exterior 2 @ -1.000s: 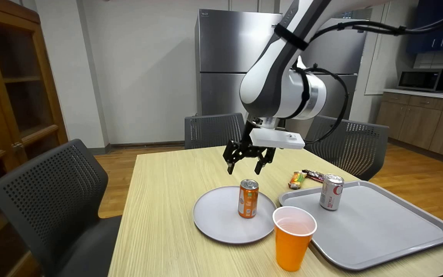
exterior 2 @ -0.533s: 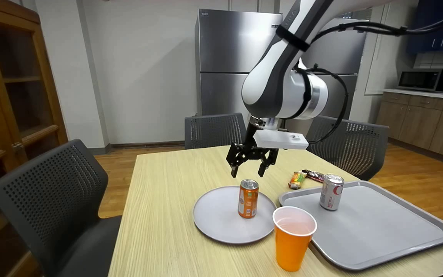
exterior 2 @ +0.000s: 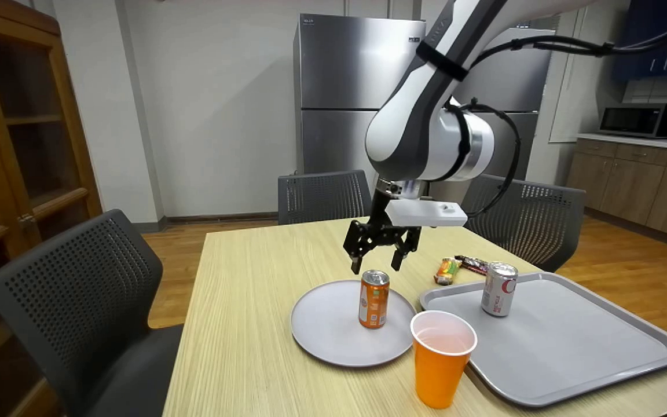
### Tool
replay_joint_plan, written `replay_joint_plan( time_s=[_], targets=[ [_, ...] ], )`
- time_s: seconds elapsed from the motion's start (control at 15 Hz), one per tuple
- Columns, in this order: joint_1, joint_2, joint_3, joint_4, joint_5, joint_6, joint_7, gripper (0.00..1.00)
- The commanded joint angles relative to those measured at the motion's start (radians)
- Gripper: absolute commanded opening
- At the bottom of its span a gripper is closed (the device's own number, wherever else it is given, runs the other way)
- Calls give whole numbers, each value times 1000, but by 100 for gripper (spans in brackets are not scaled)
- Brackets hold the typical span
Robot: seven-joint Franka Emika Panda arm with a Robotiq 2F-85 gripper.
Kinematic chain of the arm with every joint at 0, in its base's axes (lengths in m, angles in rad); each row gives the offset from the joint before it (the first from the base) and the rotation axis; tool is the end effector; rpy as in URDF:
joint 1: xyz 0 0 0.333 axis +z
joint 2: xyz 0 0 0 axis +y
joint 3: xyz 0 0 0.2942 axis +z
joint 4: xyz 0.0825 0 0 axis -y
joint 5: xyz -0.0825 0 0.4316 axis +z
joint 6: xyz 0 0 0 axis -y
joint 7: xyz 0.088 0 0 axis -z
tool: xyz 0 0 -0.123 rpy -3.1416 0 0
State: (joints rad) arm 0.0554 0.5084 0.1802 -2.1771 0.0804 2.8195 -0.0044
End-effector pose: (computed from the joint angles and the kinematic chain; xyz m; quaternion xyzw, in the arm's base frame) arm 0.5677 0.1407 0.0931 -0.9936 -0.0681 -0.0621 0.0657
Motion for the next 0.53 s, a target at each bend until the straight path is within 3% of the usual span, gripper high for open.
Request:
replay_joint_plan(
  time_s=[0.0, 0.47],
  targets=[
    [29, 7, -23, 11, -28, -34, -11, 100],
    [92, 33, -86, 15, -91, -21, 17, 100]
  ],
)
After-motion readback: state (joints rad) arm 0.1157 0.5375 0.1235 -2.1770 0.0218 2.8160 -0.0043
